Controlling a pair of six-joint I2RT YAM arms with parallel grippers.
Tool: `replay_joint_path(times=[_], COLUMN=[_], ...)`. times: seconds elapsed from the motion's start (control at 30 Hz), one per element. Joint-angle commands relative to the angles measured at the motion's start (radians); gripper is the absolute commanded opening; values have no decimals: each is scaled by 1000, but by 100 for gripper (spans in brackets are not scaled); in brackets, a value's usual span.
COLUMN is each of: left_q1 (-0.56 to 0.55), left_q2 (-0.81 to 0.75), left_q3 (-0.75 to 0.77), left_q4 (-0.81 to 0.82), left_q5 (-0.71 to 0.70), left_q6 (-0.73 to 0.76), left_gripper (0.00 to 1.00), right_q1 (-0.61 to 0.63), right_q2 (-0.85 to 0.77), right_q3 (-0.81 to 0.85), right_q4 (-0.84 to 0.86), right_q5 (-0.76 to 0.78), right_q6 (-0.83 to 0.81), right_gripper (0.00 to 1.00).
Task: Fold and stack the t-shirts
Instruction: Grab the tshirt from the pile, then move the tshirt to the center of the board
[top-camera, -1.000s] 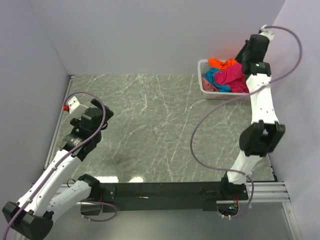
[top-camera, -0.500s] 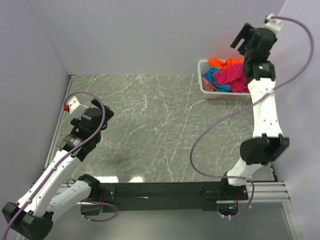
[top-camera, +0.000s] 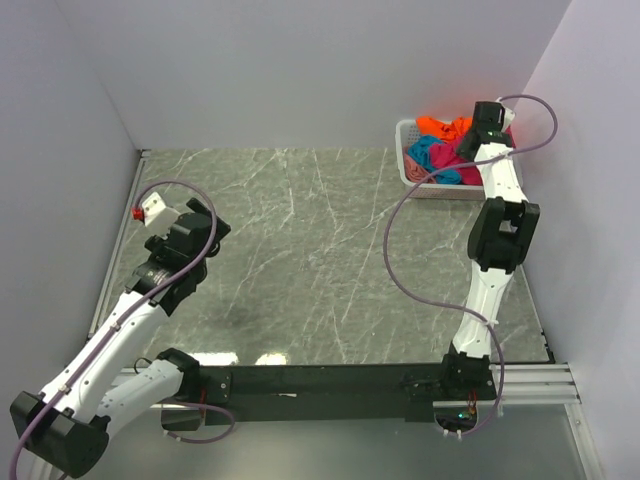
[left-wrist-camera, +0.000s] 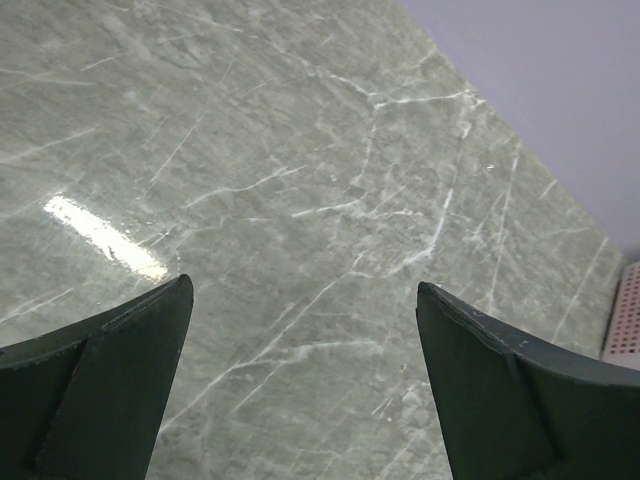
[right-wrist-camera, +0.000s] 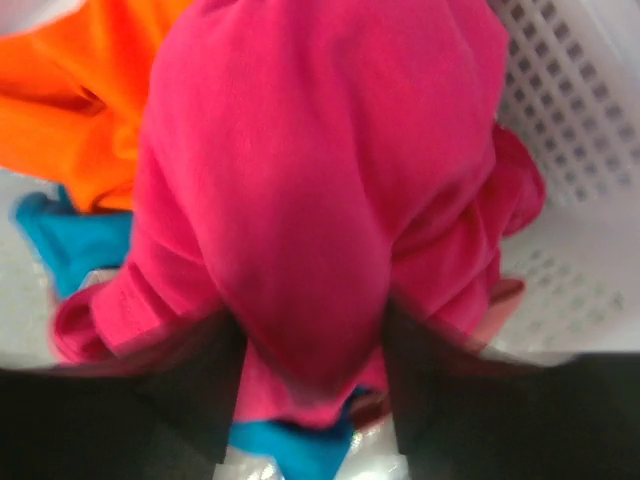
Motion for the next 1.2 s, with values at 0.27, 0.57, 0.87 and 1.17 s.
replay_joint_path(times=[0.27,0.57,0.87,1.17], left_q1=[11,14,17,19], left_q2=[0,42,20,-78], left_q3=[46,55,45,17], left_q4=[19,71,81,-50], left_q5=[-23,29,76,31], left_q6=[2,22,22,-85], left_gripper=[99,99,99,100], right_q1=[41,309,642,751], right_q2=[-316,-621,-759,-866], right_q3=[-6,107,155,-244], right_q4=[164,271,344,336], right_q5=[44,204,-58,-145], right_q6=[-25,-273,-310,-119], right_gripper=[0,0,0,7])
